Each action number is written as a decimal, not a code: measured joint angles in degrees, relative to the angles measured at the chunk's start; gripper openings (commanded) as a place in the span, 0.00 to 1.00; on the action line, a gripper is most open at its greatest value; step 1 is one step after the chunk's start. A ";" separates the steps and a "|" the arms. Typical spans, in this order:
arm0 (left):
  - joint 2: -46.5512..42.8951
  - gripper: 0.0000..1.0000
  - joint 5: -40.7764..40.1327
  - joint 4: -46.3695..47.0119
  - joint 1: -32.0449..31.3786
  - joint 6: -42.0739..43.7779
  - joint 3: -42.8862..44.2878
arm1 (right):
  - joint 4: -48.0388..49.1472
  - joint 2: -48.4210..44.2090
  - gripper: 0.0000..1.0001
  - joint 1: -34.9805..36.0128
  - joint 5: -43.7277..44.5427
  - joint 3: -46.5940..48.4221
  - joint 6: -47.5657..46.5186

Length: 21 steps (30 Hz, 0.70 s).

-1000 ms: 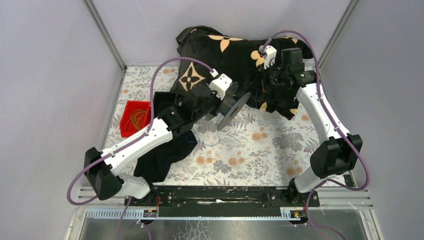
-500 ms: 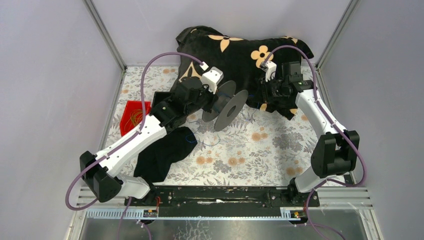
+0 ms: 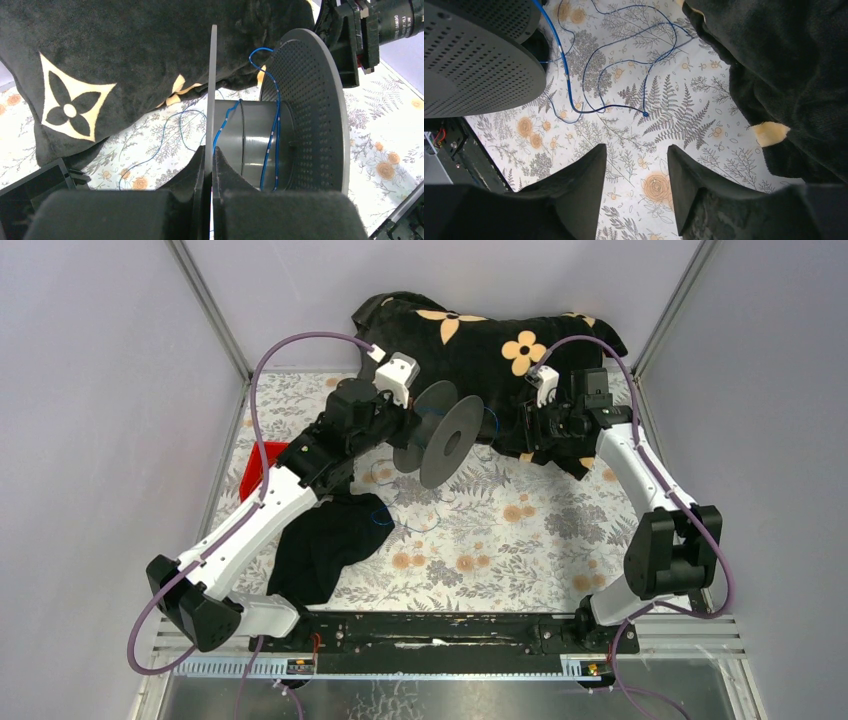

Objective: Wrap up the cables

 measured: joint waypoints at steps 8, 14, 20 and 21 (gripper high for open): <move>0.15 0.00 1.95 -0.90 1.07 -2.14 3.26 | 1.27 -2.62 0.77 -0.46 -1.57 -1.38 -0.33; 0.94 0.00 3.91 -1.07 1.99 -4.90 6.64 | 5.38 -2.71 0.76 -0.57 -3.43 -5.86 1.27; 1.31 0.00 5.01 -1.40 2.97 -7.61 7.19 | 15.65 -2.69 0.73 -0.57 -5.27 -13.70 7.61; 1.42 0.00 5.22 -1.44 3.17 -8.07 7.19 | 17.70 -2.62 0.73 -0.57 -5.55 -15.10 9.07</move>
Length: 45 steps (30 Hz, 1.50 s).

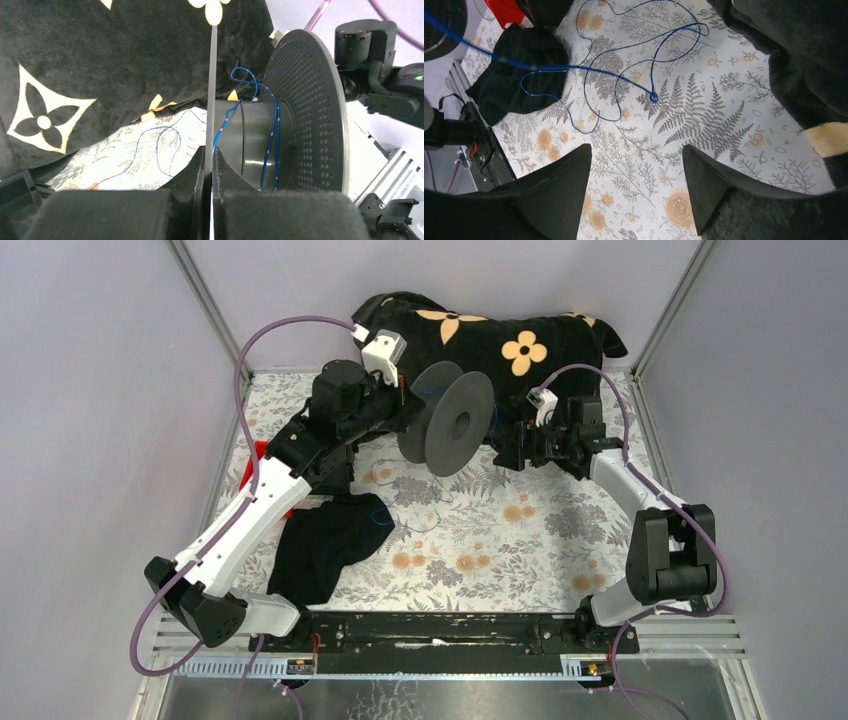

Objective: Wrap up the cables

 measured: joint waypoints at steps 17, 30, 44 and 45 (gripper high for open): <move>0.94 0.00 4.59 -0.50 2.32 -5.90 1.33 | 44.48 9.38 0.62 0.68 -1.31 -11.67 25.35; 1.29 0.00 5.64 -0.46 3.50 -8.33 1.55 | 49.05 13.90 0.21 3.08 -1.92 -9.33 26.75; 1.29 0.00 3.50 -0.39 4.31 -9.75 1.55 | 43.69 10.69 0.00 3.06 -2.12 -9.33 19.63; 1.29 0.00 2.91 -0.39 4.31 -9.92 1.55 | 42.53 10.16 0.00 3.08 -2.40 -9.33 18.99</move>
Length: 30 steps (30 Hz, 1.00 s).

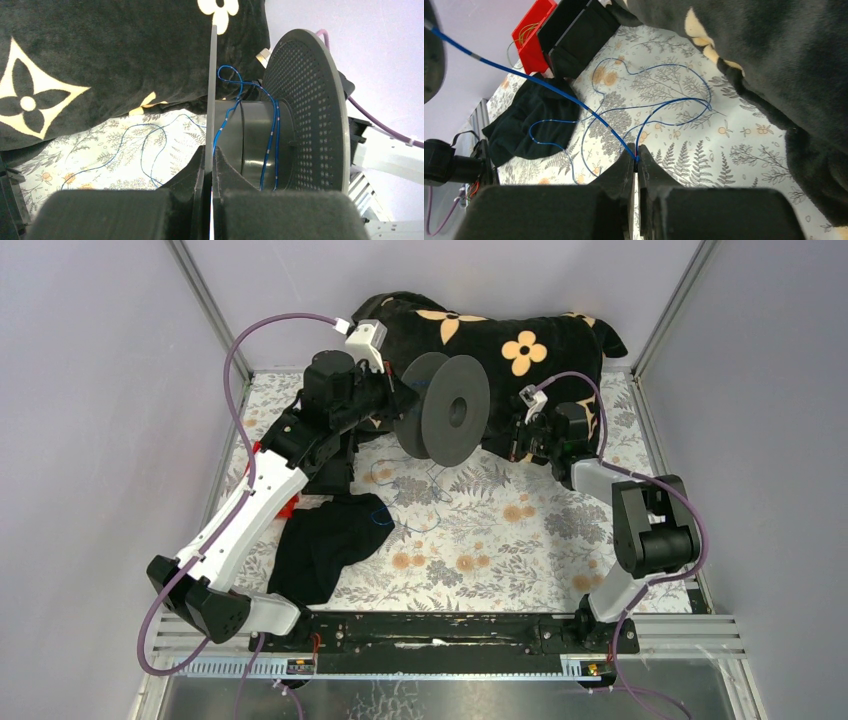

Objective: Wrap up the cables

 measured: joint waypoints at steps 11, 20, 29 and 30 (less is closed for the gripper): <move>2.36 0.00 -9.44 -1.29 0.04 -3.04 0.00 | -23.12 -5.29 0.00 6.56 -2.60 3.17 -13.25; 3.15 0.00 -20.46 -1.68 0.26 -4.13 -0.17 | -33.68 -10.69 0.00 16.22 -5.53 3.32 -20.02; 3.65 0.00 -27.69 -1.25 -2.25 -2.27 -4.28 | -43.50 -10.95 0.00 21.14 -5.40 13.55 -21.66; 3.74 0.00 -28.52 -1.16 -2.91 -1.68 -4.87 | -44.26 -11.02 0.00 21.16 -5.38 14.84 -21.68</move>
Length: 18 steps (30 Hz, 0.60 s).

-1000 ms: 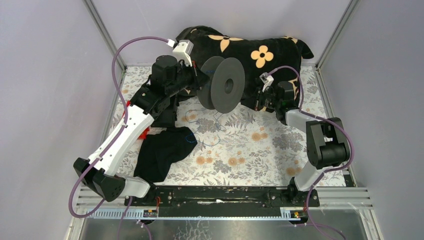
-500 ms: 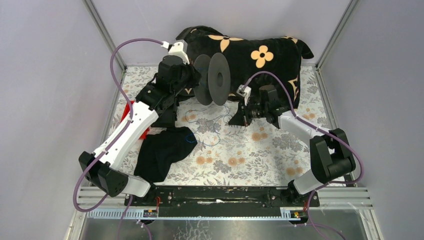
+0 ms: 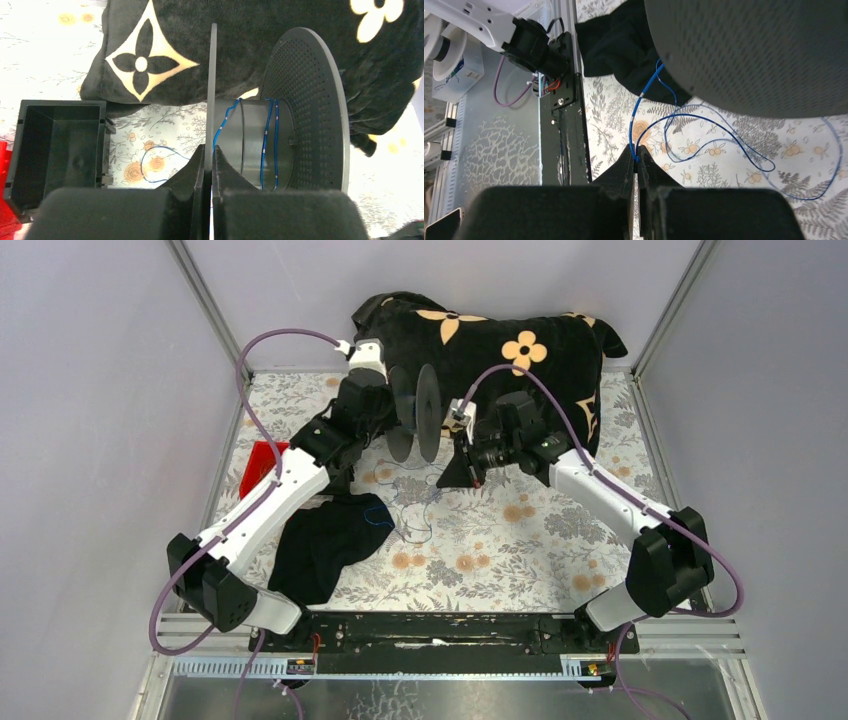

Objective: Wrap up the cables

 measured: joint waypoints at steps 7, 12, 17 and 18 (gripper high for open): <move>0.44 0.00 -5.29 2.01 -4.07 5.35 -2.40 | -7.48 -0.24 0.00 0.00 2.19 9.44 -0.17; 0.68 0.00 -8.24 4.55 -6.86 10.21 -3.30 | -12.26 -0.24 0.00 0.07 8.00 14.97 -0.79; 0.68 0.00 -9.97 7.08 -8.70 14.78 -4.59 | -15.85 -0.24 0.00 0.15 15.45 19.02 -1.60; 0.68 0.00 -10.10 7.61 -8.98 15.65 -4.96 | -16.46 -0.24 0.00 0.15 16.98 19.76 -1.68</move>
